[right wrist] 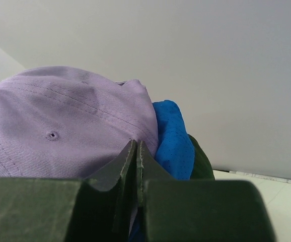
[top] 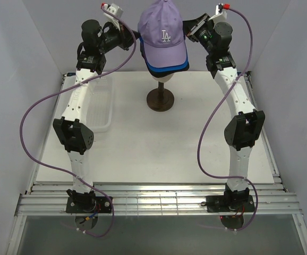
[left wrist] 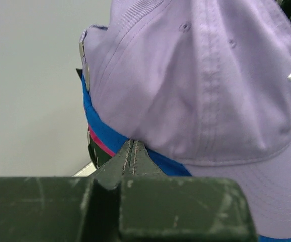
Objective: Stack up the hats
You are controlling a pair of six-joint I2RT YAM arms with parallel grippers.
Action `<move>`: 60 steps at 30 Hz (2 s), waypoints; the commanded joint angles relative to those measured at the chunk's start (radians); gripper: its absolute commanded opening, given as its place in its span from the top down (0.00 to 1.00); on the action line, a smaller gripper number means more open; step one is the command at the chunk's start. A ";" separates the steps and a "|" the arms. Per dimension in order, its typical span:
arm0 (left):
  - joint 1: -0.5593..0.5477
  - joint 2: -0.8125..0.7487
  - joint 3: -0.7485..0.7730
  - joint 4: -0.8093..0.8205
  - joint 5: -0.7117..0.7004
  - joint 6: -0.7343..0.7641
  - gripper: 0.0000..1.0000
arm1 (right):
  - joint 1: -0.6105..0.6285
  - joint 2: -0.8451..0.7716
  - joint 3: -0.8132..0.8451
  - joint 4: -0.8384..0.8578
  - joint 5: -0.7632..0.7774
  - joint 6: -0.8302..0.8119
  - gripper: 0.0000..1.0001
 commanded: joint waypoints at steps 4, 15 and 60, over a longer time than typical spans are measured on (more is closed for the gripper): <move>0.003 -0.011 -0.045 -0.041 -0.022 0.003 1.00 | 0.009 0.000 0.004 -0.112 0.050 -0.080 0.92; 0.056 -0.026 0.030 -0.039 -0.022 -0.020 1.00 | 0.018 -0.022 0.033 -0.101 0.050 -0.133 0.92; 0.036 0.022 -0.083 0.099 0.131 0.014 1.00 | 0.061 -0.002 0.026 -0.138 0.102 -0.253 0.92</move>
